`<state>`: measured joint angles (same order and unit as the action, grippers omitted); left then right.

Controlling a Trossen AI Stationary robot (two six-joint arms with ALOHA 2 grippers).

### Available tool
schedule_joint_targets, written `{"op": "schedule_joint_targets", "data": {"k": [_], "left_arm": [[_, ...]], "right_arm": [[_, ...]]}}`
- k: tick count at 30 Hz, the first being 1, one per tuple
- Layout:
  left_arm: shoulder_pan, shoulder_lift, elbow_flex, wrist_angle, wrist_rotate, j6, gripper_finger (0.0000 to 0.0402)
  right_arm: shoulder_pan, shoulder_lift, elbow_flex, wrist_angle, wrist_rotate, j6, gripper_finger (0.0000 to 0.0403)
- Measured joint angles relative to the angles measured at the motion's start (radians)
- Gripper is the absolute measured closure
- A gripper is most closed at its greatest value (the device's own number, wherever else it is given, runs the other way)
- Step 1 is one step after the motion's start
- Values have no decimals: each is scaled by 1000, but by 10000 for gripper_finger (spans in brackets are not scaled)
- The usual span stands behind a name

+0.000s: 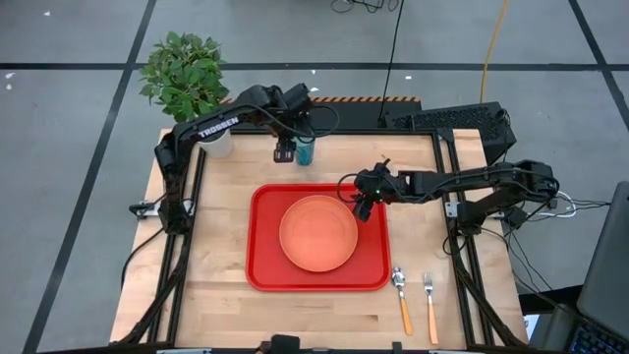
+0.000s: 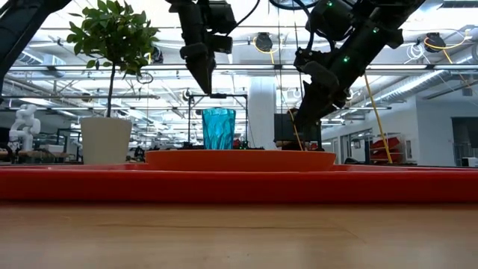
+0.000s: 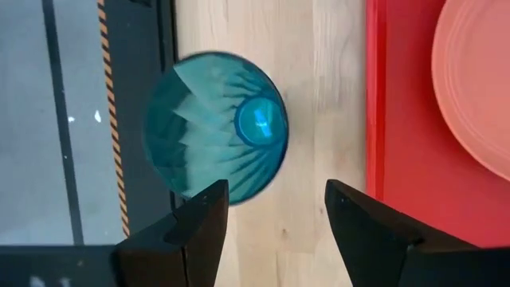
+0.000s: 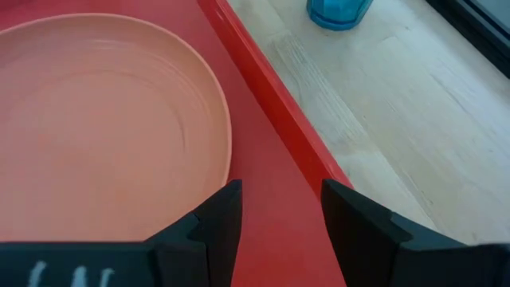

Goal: Pick and place plate/cup/fork/spoon on tray
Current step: Put the blue cup on the red tray to the top right of the orange plate

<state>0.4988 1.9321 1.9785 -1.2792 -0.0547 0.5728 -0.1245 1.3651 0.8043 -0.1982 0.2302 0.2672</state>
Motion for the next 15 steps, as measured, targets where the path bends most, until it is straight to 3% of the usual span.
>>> {"op": "schedule_joint_targets", "data": {"k": [15], "left_arm": [[-5,46,-1,-3,-3,17,188]], "right_arm": [[2,0,0,-1,0,0,238]]}}
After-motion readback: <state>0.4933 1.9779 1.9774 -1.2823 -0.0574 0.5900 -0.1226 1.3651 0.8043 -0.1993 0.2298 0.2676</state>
